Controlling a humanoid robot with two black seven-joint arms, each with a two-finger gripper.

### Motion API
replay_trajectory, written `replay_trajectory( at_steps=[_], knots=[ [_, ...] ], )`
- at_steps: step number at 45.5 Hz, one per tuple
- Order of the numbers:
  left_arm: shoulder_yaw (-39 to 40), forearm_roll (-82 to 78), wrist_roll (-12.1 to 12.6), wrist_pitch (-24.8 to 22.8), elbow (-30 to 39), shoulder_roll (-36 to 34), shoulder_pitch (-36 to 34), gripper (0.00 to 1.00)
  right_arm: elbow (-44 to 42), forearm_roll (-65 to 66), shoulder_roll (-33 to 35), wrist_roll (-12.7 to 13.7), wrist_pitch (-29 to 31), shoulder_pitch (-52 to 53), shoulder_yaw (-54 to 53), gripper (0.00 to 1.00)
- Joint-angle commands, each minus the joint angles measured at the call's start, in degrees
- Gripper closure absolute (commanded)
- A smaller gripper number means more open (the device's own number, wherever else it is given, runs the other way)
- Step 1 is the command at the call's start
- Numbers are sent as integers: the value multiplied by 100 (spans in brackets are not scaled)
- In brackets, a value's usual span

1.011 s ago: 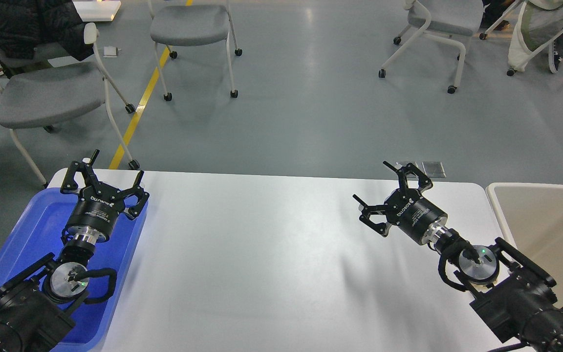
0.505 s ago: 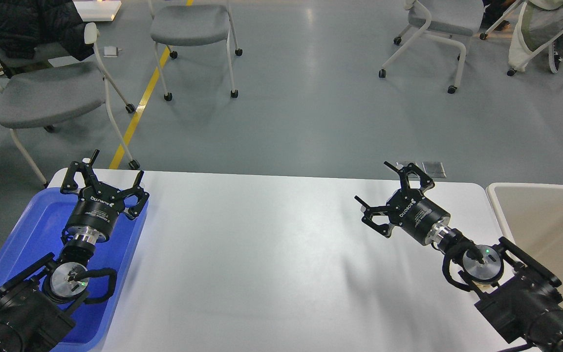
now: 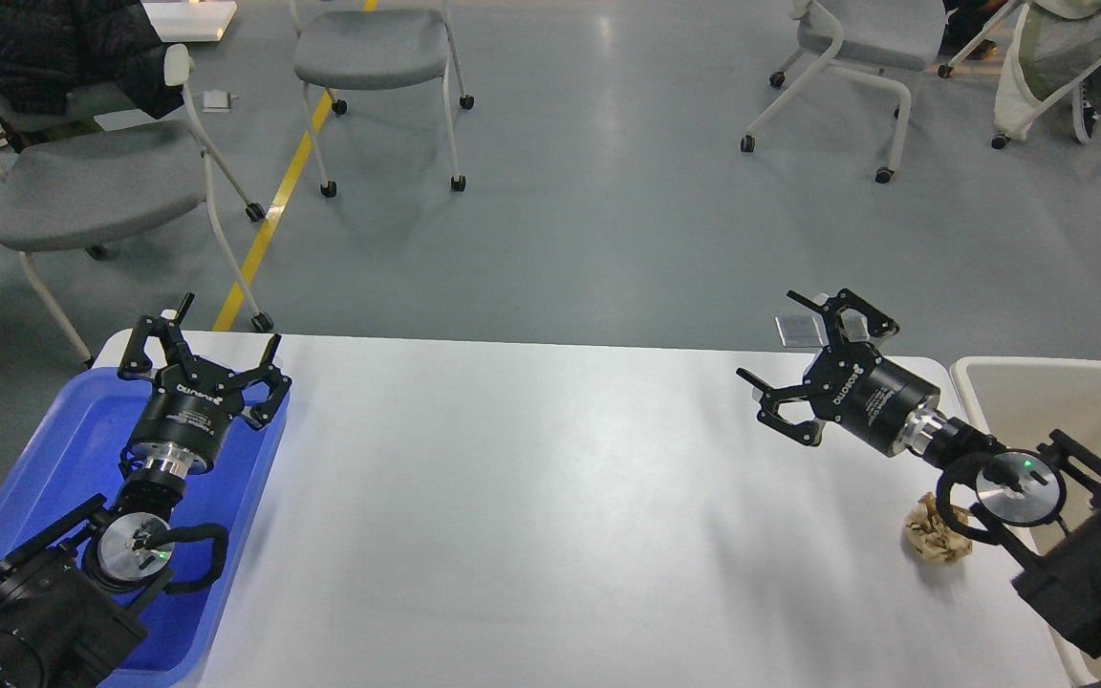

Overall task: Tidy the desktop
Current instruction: 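Move the right gripper toward the crumpled tan paper ball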

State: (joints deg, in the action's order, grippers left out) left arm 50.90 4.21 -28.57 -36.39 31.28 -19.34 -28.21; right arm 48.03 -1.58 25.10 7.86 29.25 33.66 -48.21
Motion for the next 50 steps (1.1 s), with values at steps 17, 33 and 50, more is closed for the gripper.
replay_trajectory(
  at_steps=[17,33,50],
  knots=[
    [7,-8,1,-18,1,0,0,0,1332,3118,2402,189,46,1168,1031,0],
    [16,-17,10,-26,1,0,17,0,1297,5333,2913,180,28,2127,2641,0],
    [16,-17,10,-35,1,0,26,0,1288,6802,2737,145,-841,2040,3475,0]
  ],
)
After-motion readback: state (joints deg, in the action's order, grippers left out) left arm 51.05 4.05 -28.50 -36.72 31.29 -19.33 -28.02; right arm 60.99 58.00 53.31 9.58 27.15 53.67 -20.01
